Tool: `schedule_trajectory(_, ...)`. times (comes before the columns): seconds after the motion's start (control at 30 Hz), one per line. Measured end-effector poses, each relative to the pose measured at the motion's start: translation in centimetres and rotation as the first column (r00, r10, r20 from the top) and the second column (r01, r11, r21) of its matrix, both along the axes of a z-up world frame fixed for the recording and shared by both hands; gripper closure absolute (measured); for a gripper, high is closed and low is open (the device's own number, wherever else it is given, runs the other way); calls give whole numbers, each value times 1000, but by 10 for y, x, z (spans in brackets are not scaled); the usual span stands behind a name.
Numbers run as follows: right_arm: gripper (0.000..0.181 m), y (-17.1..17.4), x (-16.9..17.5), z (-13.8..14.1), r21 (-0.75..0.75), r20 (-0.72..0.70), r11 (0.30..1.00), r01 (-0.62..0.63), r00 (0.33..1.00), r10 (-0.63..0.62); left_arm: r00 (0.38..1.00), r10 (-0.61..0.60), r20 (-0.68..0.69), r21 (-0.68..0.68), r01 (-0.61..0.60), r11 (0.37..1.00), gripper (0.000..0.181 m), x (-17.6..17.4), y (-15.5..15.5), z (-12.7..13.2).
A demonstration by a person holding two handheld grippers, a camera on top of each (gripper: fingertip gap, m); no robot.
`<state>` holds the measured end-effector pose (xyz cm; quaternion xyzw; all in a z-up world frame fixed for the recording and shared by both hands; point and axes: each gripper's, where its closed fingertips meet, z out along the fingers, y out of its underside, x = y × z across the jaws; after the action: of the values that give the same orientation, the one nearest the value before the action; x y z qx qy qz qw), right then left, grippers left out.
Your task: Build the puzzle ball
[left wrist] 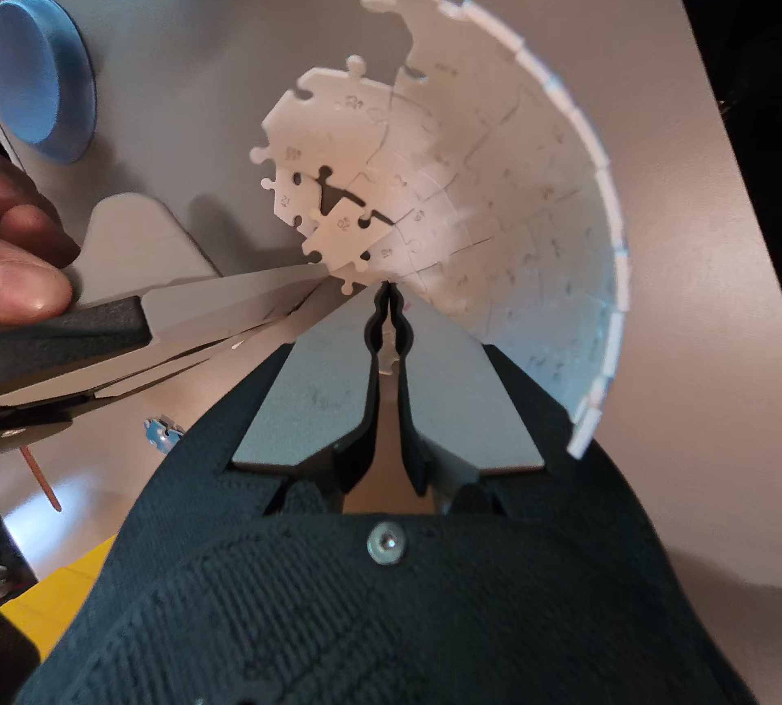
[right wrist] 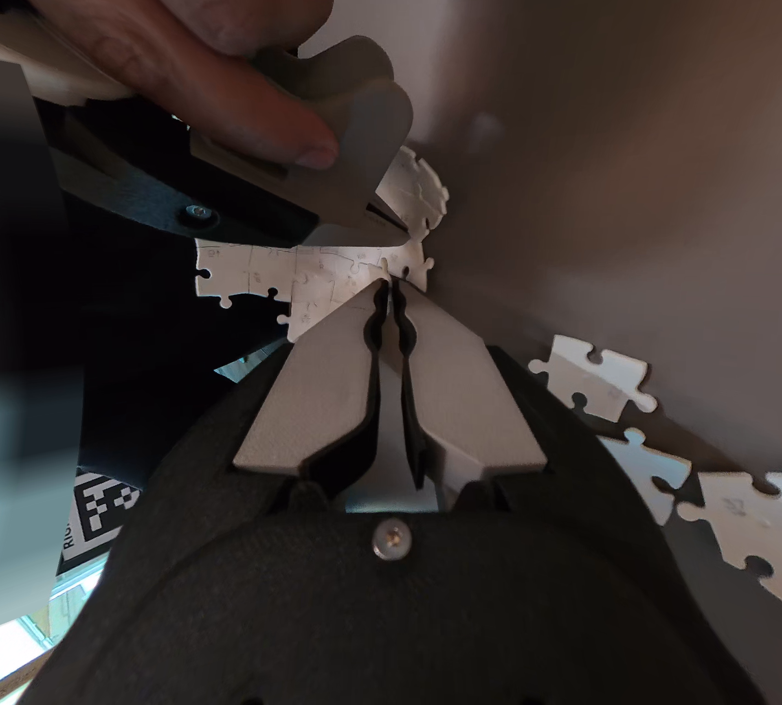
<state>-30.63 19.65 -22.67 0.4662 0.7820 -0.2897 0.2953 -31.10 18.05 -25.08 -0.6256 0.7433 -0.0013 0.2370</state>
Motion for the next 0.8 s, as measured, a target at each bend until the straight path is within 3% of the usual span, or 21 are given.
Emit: schedule_trajectory(0.8,181,-2,4,-13,10,83,995,98,992,-98,998,9,-62,19,-8,1000,181,1,-10,2)
